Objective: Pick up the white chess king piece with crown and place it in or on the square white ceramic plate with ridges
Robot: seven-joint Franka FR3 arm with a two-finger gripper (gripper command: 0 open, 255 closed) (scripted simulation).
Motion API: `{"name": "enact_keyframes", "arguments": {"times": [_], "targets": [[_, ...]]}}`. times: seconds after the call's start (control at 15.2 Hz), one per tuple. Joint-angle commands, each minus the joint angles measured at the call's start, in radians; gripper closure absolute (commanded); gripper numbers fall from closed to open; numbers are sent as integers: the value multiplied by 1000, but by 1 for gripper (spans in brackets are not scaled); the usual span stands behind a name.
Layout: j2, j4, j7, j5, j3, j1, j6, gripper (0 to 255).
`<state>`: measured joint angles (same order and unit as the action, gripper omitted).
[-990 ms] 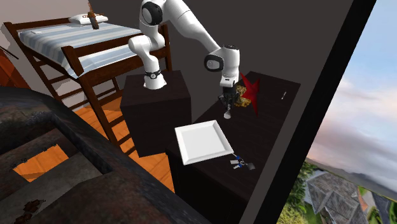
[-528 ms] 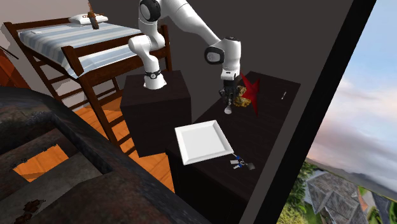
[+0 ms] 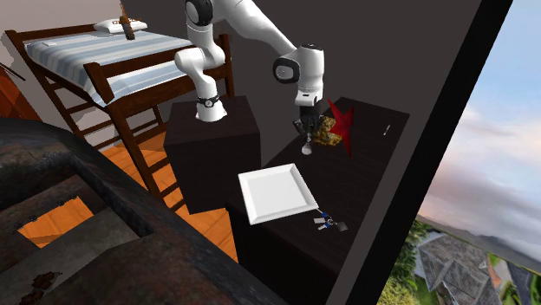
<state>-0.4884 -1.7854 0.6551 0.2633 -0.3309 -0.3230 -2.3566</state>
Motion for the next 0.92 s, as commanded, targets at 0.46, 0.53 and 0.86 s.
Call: {"name": "enact_keyframes", "arguments": {"times": [0.46,0.53,0.86], "targets": [[7,31,-218,-52,20,161,26,255],[3,41,-241,-57,22,177,31,255],[-29,116,-358,-79,38,255,71,255]]}}
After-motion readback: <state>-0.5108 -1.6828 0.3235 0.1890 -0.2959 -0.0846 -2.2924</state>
